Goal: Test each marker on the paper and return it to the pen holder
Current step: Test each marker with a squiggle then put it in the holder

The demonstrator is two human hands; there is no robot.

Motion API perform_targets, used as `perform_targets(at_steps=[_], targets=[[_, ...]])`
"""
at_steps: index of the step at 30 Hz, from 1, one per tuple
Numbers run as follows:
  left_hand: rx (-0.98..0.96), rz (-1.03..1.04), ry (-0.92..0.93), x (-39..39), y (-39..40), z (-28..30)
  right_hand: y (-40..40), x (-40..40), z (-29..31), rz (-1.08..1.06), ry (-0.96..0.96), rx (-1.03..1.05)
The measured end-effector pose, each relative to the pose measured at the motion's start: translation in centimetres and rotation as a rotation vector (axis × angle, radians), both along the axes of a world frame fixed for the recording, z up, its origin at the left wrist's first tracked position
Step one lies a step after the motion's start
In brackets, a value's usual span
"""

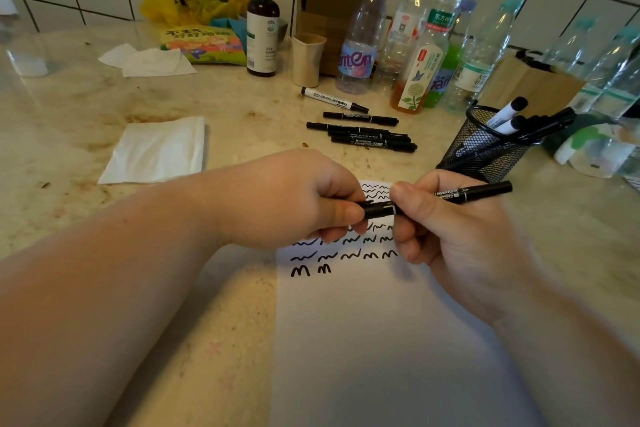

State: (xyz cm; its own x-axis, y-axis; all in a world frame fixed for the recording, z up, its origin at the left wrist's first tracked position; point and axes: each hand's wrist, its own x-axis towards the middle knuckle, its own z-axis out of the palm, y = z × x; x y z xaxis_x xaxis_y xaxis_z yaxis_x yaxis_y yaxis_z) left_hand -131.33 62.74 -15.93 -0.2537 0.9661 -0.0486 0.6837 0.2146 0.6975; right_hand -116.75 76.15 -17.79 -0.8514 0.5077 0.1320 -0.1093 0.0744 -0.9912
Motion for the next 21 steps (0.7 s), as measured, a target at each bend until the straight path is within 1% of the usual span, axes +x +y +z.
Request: perform_targets(at_steps=[3,6,8,13,15,17,19,21], targets=[[-0.023,-0.002,-0.029,-0.2,0.0,0.0,0.0,-0.1,-0.1,-0.007,-0.017,0.035],[-0.055,0.016,0.051,-0.2,0.3,-0.5,0.0,-0.2,0.1,-0.028,-0.074,0.123],[-0.059,0.052,0.076,-0.5,0.4,-0.9,0.2,-0.1,0.9,-0.079,-0.088,0.157],[-0.066,0.092,0.174,-1.0,0.1,-1.8,3.3,0.5,4.1,-0.326,-0.016,0.048],[-0.074,0.085,0.205,-0.9,0.2,-2.0,5.0,0.9,5.2,-0.452,0.007,0.137],[-0.073,0.080,0.218,-0.8,0.3,-2.1,6.6,1.3,5.9,-0.574,0.006,0.290],[-0.072,0.081,0.217,-0.9,0.3,-2.1,7.7,1.5,6.5,-0.657,-0.033,0.421],[-0.071,0.086,0.218,-0.9,0.3,-2.1,8.7,1.5,7.0,-0.705,-0.099,0.506]])
